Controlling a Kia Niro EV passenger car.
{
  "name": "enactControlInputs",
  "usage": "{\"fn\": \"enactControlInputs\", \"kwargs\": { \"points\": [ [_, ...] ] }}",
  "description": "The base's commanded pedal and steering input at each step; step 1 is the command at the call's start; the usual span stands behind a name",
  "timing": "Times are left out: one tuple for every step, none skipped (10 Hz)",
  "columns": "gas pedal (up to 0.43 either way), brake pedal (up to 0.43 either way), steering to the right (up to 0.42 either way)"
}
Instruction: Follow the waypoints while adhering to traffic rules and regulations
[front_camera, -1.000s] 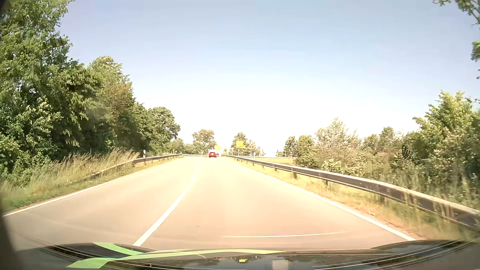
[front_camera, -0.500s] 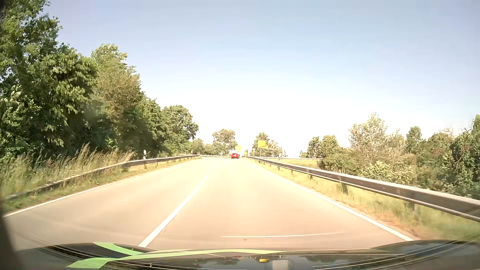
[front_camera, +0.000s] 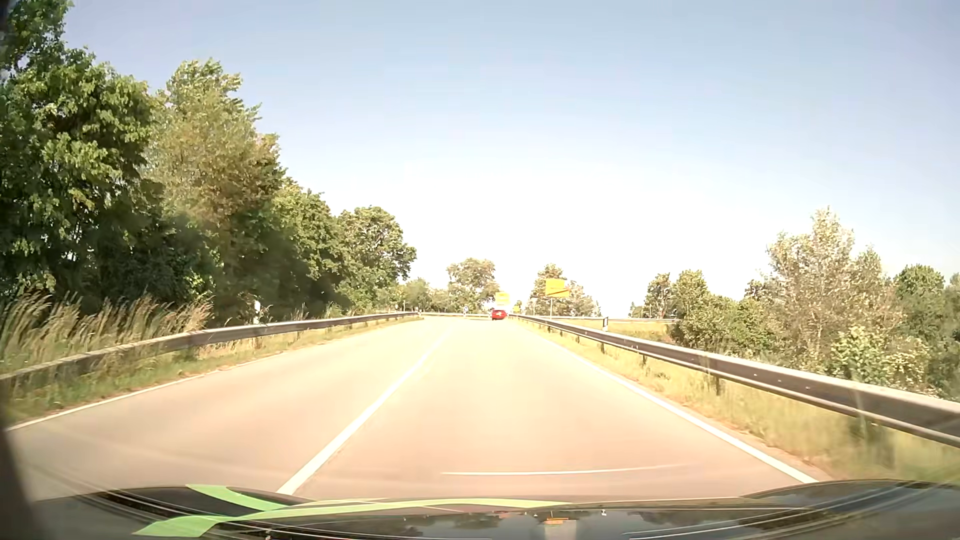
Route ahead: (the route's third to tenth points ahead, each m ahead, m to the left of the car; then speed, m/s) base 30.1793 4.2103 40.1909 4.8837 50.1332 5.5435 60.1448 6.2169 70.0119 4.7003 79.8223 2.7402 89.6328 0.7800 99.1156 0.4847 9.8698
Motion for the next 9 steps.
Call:
{"fn": "enactControlInputs", "kwargs": {
  "points": [
    [0.197, 0.0, -0.027],
    [0.197, 0.0, -0.028],
    [0.197, 0.0, -0.027],
    [0.197, 0.0, -0.028],
    [0.209, 0.0, -0.027],
    [0.209, 0.0, -0.024],
    [0.209, 0.0, -0.022],
    [0.209, 0.0, -0.021],
    [0.209, 0.0, -0.019]
  ]
}}
